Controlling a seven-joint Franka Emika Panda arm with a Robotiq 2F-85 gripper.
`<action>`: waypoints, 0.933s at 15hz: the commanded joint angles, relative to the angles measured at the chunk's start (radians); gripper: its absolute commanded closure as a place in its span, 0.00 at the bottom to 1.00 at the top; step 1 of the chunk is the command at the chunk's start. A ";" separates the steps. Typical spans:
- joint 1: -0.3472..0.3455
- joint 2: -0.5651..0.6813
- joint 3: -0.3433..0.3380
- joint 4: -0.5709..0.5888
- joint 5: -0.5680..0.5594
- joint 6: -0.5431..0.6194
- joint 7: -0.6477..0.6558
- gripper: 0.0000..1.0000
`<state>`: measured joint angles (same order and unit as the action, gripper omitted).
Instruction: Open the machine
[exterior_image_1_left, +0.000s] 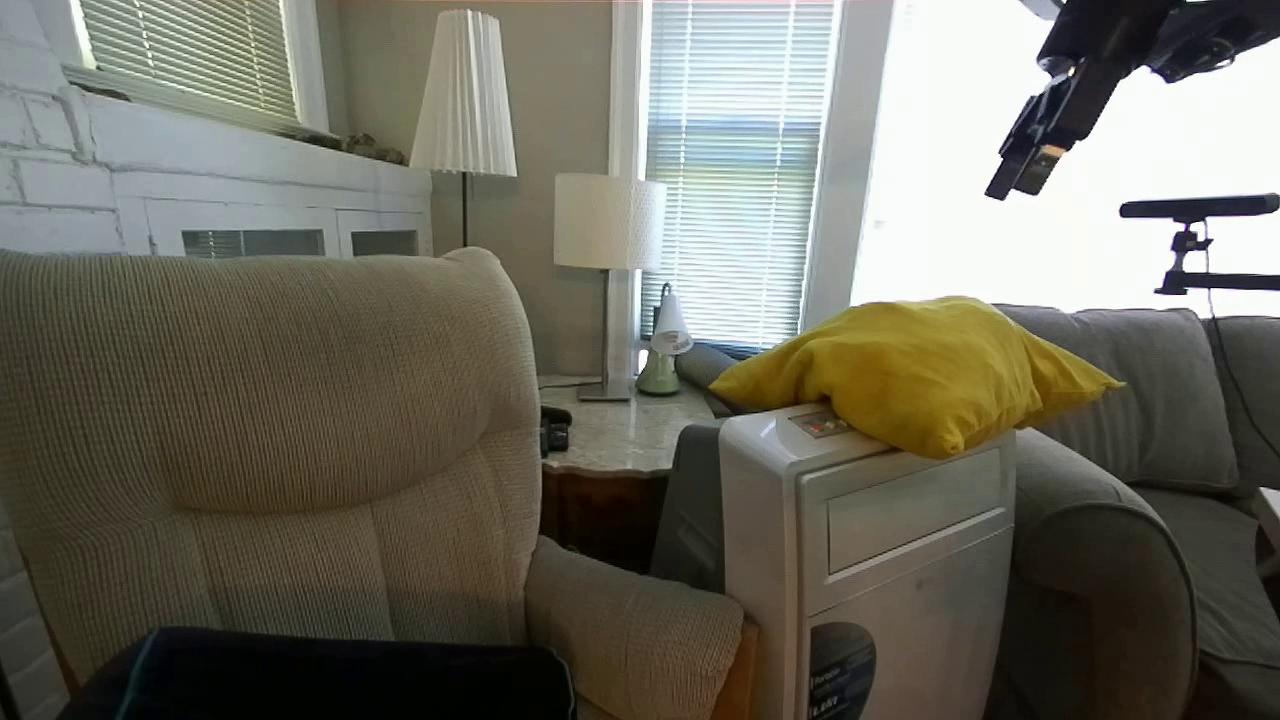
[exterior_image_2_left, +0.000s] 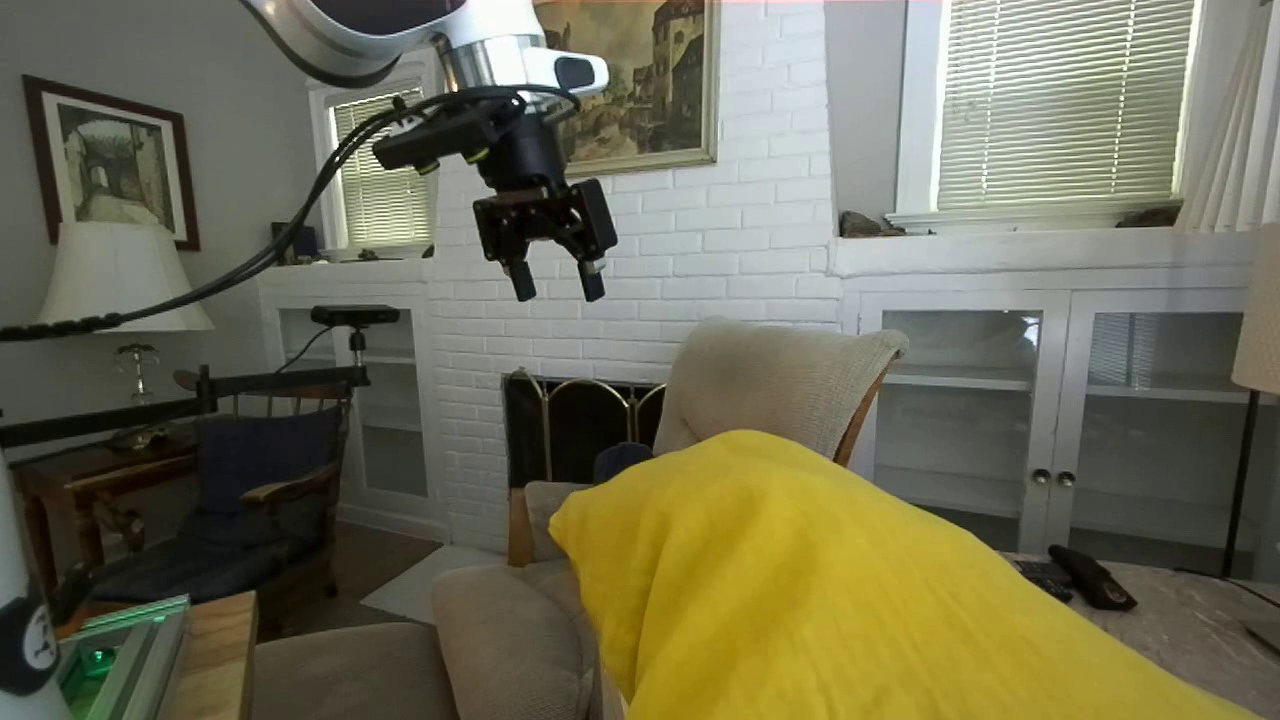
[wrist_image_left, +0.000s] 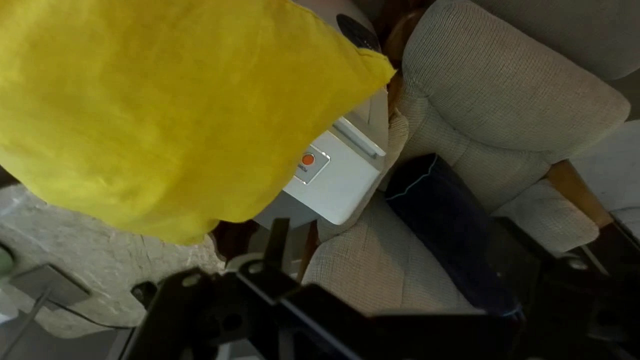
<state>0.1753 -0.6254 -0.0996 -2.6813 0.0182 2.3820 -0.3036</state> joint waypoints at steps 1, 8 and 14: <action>0.044 0.044 0.013 0.020 -0.007 0.068 -0.114 0.00; 0.084 0.060 0.051 0.005 -0.042 0.140 -0.198 0.00; 0.081 0.061 0.046 0.005 -0.041 0.140 -0.198 0.00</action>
<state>0.2549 -0.5636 -0.0522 -2.6784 -0.0211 2.5258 -0.5035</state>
